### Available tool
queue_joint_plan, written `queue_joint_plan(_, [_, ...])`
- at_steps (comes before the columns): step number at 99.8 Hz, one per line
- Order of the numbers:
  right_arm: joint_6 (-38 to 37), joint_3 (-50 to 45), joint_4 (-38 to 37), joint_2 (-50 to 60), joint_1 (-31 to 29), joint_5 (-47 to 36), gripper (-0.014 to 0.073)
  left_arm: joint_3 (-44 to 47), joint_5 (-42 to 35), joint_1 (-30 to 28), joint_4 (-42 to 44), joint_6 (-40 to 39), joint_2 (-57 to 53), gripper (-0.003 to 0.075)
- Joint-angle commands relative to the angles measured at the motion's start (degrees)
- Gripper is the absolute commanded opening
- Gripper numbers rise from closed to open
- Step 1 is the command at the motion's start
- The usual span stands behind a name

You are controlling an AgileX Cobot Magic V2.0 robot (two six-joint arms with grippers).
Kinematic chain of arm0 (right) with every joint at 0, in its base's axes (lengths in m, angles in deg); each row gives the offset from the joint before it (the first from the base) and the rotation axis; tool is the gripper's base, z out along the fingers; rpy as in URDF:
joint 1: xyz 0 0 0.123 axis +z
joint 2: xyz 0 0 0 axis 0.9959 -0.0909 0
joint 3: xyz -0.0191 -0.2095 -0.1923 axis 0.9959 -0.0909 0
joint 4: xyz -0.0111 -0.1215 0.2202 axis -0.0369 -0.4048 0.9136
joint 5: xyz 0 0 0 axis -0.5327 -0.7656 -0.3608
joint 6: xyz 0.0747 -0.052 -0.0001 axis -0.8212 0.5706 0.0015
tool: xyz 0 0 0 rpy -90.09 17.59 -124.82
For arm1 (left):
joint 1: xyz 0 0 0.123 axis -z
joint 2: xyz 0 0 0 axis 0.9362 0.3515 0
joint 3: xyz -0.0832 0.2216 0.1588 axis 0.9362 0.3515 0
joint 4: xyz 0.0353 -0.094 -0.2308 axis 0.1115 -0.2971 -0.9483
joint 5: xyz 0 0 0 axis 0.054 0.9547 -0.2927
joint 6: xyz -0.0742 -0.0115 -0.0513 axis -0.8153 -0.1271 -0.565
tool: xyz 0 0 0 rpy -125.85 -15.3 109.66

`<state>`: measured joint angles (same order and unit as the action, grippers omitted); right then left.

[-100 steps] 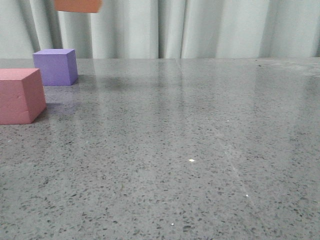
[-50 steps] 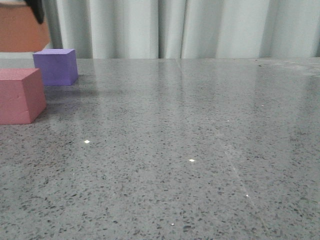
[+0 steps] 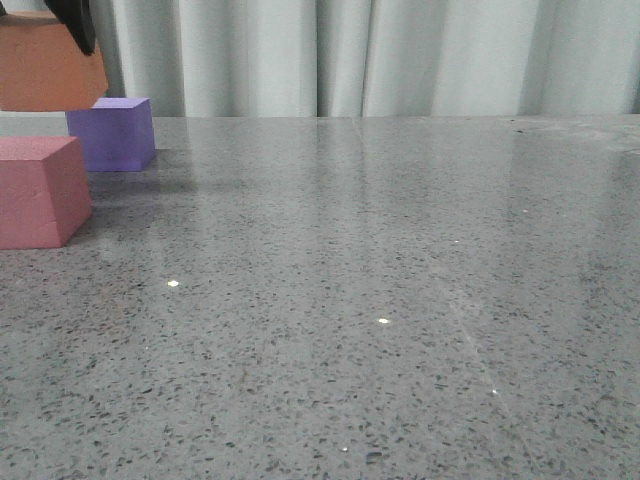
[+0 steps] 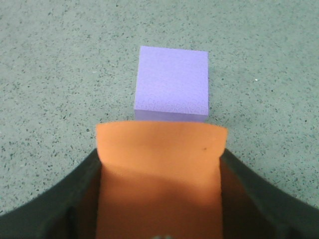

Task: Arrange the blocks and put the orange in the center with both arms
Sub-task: 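Lift the orange cube and carry it toward the purple cube, then lower the orange cube between the purple and pink cubes, release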

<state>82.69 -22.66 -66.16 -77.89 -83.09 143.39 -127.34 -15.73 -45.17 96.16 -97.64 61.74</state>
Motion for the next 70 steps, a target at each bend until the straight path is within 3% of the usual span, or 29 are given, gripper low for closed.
queue_joint_plan(1, [0.38, 1.27, -0.71, -0.15, 0.01, -2.98, -0.0067, -1.49, -2.96, -0.12, 0.61, 0.73, -2.11, 0.0031])
queue_joint_plan(70, [0.38, 1.27, -0.71, -0.15, 0.01, -3.00, -0.0067, 0.99, -6.09, -0.12, 0.48, 0.76, 0.04, 0.0031])
